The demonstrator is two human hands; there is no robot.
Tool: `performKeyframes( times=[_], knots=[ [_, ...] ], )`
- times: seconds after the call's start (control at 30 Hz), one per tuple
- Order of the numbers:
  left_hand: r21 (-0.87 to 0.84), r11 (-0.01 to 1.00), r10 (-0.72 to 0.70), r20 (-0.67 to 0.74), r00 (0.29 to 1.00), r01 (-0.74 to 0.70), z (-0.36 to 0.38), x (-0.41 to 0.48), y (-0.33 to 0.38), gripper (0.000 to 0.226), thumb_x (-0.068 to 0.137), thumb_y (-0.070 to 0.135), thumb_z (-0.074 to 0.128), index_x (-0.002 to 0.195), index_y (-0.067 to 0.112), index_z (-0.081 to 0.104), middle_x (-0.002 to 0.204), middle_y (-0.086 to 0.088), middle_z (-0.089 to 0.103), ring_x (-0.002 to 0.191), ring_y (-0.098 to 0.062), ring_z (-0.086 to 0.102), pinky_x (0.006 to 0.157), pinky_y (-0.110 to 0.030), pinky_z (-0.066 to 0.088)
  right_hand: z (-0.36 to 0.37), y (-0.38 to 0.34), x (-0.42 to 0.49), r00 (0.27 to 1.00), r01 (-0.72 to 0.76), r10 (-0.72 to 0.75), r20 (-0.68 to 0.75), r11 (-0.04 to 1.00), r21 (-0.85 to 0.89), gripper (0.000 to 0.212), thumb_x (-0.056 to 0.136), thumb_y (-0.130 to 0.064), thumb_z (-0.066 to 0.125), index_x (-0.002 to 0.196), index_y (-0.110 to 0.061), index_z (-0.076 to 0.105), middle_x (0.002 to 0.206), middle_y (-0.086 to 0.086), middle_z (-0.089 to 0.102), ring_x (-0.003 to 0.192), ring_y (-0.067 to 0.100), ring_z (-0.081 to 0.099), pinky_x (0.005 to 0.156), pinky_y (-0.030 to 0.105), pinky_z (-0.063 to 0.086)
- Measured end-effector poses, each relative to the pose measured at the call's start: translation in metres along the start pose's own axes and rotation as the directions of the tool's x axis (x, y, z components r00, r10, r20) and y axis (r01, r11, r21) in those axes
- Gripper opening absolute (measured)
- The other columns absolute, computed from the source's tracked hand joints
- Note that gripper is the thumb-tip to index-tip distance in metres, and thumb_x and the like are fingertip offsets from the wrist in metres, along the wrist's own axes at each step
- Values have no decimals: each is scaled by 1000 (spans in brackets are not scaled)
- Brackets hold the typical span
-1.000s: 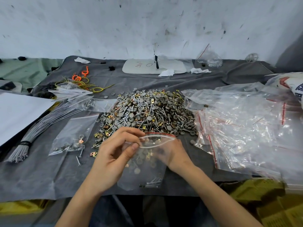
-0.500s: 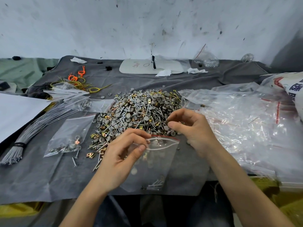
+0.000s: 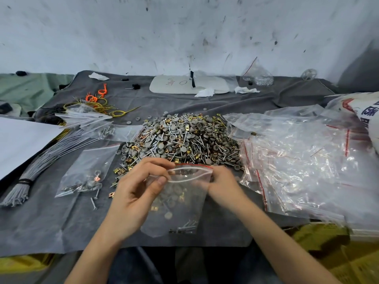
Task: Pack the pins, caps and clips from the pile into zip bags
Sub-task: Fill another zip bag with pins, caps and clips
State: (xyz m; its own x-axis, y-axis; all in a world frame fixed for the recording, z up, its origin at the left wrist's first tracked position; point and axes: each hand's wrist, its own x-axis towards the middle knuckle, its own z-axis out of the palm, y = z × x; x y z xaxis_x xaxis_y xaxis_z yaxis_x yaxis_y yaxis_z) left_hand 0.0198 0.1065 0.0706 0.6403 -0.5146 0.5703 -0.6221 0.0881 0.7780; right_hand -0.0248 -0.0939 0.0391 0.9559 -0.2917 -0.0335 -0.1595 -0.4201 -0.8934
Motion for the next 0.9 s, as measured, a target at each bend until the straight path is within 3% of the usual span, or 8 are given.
performKeyframes(
  times=[0.1, 0.2, 0.3, 0.43, 0.53, 0.67, 0.83, 0.9],
  knots=[
    [6, 1000, 5, -37, 999, -5, -6, 1, -2, 15, 91, 23, 53, 86, 13, 63, 106, 1, 68, 105, -17, 63, 88, -23, 46, 27, 17, 3, 992, 77, -44, 119, 955, -286, 17, 77, -31, 78, 84, -16, 72, 97, -11, 67, 104, 21, 53, 97, 42, 43],
    [-13, 1000, -20, -82, 996, 19, -12, 1, -5, 14, 91, 26, 53, 84, 20, 64, 106, 5, 68, 106, -12, 62, 89, -20, 46, 41, 22, 6, 983, 181, -123, 139, 805, -565, 23, 87, -38, 66, 95, -16, 65, 109, -1, 62, 110, 22, 40, 94, 37, 36],
    [-30, 999, -43, -98, 994, 40, -14, 2, -7, 13, 91, 29, 54, 84, 34, 64, 107, 9, 68, 106, -12, 62, 89, -20, 46, 47, 23, 7, 972, 234, -178, 152, 710, -664, 21, 91, -34, 57, 101, -15, 58, 111, 1, 60, 111, 23, 36, 91, 37, 31],
    [-9, 999, -41, -100, 994, 40, -14, 4, -8, 13, 91, 30, 54, 85, 33, 64, 106, 7, 68, 105, -13, 62, 88, -21, 47, 47, 21, 10, 976, 216, -175, 127, 776, -593, 16, 89, -27, 59, 101, -17, 59, 105, 1, 59, 104, 20, 37, 93, 37, 34],
    [-1, 999, -36, -94, 995, 36, -12, 3, -7, 14, 91, 29, 54, 85, 36, 65, 107, 7, 68, 104, -11, 62, 87, -17, 46, 46, 26, 10, 985, 171, -137, 109, 878, -447, 7, 86, -20, 65, 89, -16, 59, 95, 1, 61, 102, 21, 38, 91, 35, 36],
    [-23, 999, -46, -89, 995, 44, -12, 1, -6, 16, 91, 29, 55, 86, 39, 66, 107, 8, 68, 106, -11, 62, 88, -18, 46, 41, 24, 7, 998, 39, -29, 57, 982, -185, 31, 82, -14, 70, 66, -33, 51, 98, 8, 61, 106, 23, 43, 89, 34, 37],
    [-4, 998, -62, -94, 994, 62, -13, 0, -6, 15, 90, 30, 55, 84, 38, 66, 107, 7, 68, 106, -11, 62, 88, -19, 47, 21, 16, 14, 998, 50, -55, -43, 991, -121, 9, 83, -9, 70, 81, -17, 65, 83, 7, 68, 85, 24, 60, 76, 37, 51],
    [4, 998, -56, -91, 994, 57, -11, 1, -6, 15, 90, 29, 55, 84, 37, 65, 107, 8, 68, 105, -10, 62, 86, -17, 46, 13, 16, 15, 997, 29, -36, -61, 993, -113, 8, 84, -9, 69, 87, -16, 68, 85, 8, 69, 76, 21, 62, 68, 28, 51]
  ],
)
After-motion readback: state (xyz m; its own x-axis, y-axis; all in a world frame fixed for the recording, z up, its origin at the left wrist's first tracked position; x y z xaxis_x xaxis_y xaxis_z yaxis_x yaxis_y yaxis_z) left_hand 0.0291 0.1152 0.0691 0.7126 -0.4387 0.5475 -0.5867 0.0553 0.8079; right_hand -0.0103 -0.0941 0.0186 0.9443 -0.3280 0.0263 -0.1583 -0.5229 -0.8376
